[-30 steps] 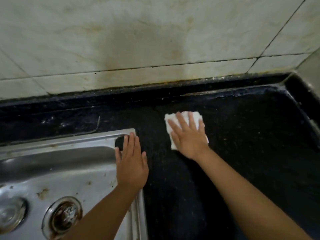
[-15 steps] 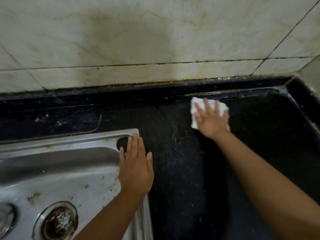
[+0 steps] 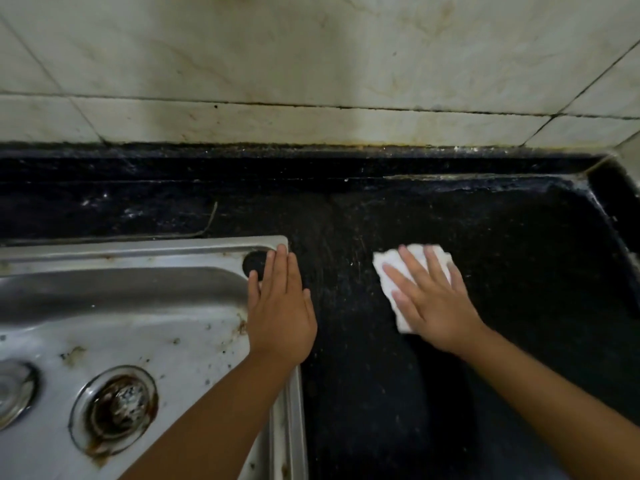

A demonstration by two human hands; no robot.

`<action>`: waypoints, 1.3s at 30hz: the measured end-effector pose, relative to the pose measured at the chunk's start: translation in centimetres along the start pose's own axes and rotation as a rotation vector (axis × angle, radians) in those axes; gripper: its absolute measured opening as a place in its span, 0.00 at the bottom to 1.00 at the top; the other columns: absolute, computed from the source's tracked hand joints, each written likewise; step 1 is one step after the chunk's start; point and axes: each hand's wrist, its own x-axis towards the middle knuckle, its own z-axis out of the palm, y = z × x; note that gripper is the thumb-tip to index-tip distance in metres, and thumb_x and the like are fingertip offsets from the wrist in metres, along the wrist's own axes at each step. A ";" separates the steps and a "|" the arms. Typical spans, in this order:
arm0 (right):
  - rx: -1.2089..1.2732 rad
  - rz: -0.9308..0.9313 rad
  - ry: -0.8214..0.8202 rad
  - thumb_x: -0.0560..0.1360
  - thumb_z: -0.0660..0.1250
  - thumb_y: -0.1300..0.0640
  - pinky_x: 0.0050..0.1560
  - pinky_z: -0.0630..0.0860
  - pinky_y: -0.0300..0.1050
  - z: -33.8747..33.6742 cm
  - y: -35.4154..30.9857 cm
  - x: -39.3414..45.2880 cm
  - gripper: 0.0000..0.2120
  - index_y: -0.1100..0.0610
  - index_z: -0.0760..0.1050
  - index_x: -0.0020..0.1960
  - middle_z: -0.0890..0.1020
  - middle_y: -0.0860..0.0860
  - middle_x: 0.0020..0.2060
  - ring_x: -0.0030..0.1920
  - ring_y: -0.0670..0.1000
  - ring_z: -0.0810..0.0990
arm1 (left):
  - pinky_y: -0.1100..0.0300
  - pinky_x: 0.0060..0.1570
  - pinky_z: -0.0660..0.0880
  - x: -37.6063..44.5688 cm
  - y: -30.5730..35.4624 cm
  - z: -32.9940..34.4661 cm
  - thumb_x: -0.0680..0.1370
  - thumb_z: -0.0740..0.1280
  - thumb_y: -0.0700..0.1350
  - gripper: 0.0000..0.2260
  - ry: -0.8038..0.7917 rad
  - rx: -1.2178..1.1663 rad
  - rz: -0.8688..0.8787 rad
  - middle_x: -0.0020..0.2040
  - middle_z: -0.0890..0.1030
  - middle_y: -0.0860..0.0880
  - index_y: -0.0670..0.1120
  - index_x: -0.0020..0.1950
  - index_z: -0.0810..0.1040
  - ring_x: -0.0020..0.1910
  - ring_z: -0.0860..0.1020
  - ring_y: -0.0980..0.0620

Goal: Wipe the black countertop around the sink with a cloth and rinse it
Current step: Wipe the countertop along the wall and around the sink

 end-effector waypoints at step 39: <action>0.116 -0.014 -0.106 0.81 0.38 0.45 0.71 0.32 0.56 -3.1 -7.9 8.3 0.23 0.44 0.37 0.75 0.35 0.45 0.74 0.73 0.53 0.30 | 0.59 0.64 0.27 -0.1 -0.3 -0.1 0.66 0.25 0.55 0.37 0.012 -0.094 0.013 0.68 0.31 0.53 0.44 0.74 0.38 0.66 0.30 0.59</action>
